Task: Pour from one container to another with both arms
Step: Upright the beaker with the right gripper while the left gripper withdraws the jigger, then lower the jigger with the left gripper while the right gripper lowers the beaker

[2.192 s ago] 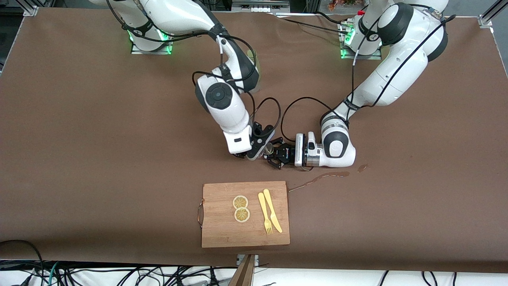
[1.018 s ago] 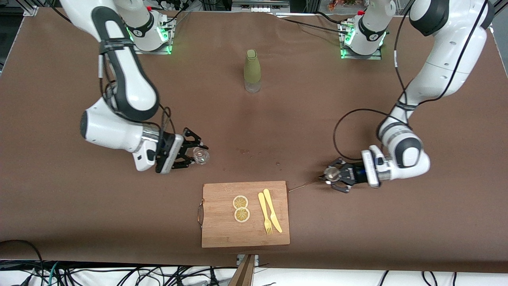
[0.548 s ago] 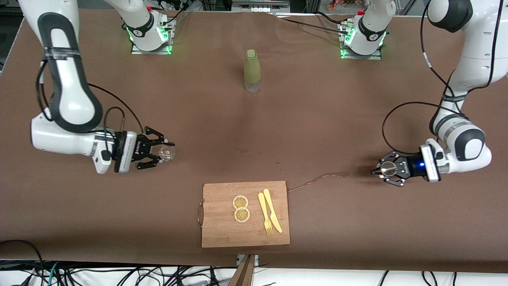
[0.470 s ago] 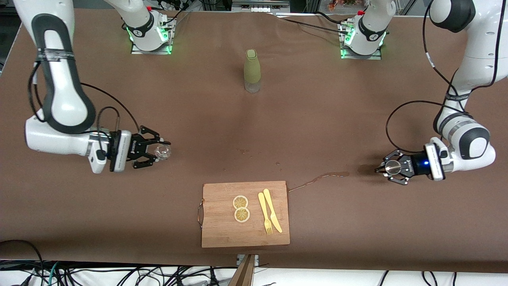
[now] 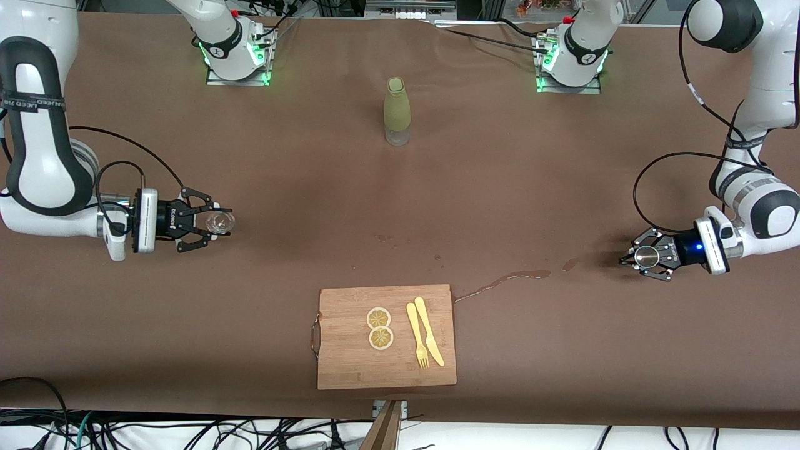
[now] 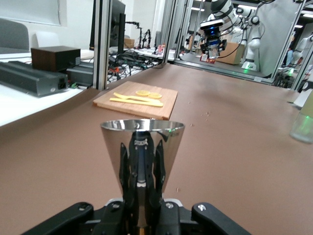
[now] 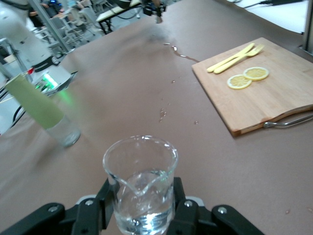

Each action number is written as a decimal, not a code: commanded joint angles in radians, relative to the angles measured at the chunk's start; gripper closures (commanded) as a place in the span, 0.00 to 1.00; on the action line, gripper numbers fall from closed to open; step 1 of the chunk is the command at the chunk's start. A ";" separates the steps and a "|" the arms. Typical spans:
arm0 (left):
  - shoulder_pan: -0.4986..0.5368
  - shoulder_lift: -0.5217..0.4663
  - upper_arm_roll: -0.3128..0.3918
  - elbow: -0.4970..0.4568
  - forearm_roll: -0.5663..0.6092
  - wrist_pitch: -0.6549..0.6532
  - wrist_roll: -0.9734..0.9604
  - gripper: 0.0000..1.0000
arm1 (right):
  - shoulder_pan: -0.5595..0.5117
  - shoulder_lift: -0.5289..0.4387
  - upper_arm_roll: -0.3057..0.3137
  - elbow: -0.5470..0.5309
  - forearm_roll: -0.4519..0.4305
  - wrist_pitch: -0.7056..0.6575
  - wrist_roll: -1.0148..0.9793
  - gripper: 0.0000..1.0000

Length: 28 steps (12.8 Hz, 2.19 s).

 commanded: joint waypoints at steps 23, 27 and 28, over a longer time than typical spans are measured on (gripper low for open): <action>0.042 0.105 -0.019 -0.022 0.055 -0.074 0.328 1.00 | -0.164 0.261 0.011 0.001 -0.076 0.125 -0.476 0.83; 0.042 0.117 -0.016 -0.022 0.057 -0.062 0.334 1.00 | -0.164 0.268 0.011 0.001 -0.076 0.137 -0.476 0.75; 0.042 0.117 -0.016 -0.022 0.057 -0.061 0.335 0.96 | -0.163 0.268 0.011 0.001 -0.076 0.139 -0.474 0.73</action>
